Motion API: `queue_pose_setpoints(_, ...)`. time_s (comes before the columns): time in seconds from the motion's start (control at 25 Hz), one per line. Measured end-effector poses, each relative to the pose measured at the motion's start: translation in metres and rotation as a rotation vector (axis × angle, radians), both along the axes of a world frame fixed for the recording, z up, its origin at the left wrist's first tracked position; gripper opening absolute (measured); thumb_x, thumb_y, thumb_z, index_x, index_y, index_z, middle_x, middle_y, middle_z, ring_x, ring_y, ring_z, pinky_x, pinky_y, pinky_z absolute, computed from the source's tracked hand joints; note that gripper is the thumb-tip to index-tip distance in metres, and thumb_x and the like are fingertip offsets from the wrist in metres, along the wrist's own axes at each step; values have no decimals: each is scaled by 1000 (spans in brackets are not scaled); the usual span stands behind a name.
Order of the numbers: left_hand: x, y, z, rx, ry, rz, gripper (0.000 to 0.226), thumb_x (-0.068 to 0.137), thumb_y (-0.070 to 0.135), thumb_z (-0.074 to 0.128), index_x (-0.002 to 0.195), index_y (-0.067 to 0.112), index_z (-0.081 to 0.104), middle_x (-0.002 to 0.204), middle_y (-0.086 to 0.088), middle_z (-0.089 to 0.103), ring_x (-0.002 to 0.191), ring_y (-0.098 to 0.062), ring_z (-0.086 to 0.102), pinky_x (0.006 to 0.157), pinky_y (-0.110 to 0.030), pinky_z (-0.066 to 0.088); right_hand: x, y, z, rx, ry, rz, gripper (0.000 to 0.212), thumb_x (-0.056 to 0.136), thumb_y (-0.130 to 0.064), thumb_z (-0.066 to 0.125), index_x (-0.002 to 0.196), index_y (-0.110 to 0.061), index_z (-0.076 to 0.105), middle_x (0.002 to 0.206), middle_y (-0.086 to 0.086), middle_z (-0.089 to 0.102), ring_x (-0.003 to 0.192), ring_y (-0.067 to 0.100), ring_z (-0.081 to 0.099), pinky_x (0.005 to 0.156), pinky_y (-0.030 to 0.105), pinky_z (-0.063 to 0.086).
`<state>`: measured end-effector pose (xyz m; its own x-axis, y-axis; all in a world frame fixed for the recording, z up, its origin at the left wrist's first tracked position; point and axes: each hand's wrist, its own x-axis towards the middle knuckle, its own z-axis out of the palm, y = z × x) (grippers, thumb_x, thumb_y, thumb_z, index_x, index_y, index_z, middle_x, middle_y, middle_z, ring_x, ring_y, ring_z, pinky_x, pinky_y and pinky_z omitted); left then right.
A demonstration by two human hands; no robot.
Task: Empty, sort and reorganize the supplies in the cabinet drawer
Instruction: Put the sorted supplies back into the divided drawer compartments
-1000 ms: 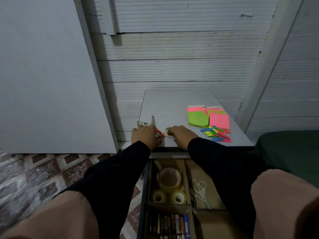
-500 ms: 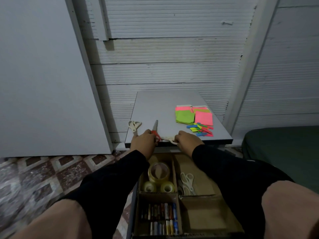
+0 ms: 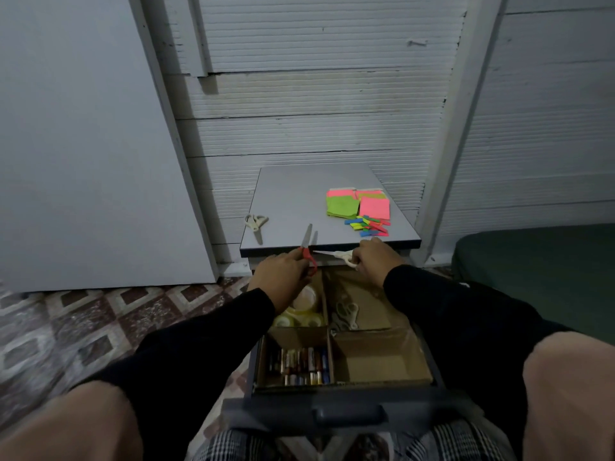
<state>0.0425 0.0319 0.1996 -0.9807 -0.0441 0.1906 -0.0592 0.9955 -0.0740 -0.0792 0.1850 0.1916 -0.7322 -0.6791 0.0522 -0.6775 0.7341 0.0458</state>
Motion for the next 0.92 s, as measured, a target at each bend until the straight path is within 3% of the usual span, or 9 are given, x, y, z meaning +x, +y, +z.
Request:
queue_pose_setpoints(0.4, 49, 28, -32, -33, -22, -145, 32, 99, 36, 39, 126, 24, 52, 134, 4, 45, 120, -15, 48, 98, -26, 32, 25, 35, -21, 44, -87, -131, 24, 94, -13, 51, 113, -10, 65, 113, 10, 63, 106, 26, 58, 95, 34, 47)
queue_pose_setpoints(0.6, 50, 30, -52, -32, -77, -166, 36, 99, 38, 38, 130, 25, 50, 136, 6, 44, 122, -13, 47, 103, -25, 29, 16, 38, -52, 89, -208, -205, 24, 93, -10, 50, 110, -5, 66, 109, 14, 65, 101, 29, 61, 91, 34, 50)
queue_pose_setpoints(0.92, 24, 9, -83, 17, -111, -186, 36, 98, 39, 38, 128, 24, 51, 133, 6, 46, 118, -13, 49, 99, -26, 33, -10, 25, -94, 61, -360, -348, 26, 97, -11, 43, 112, -1, 62, 114, 17, 62, 105, 30, 60, 76, 28, 42)
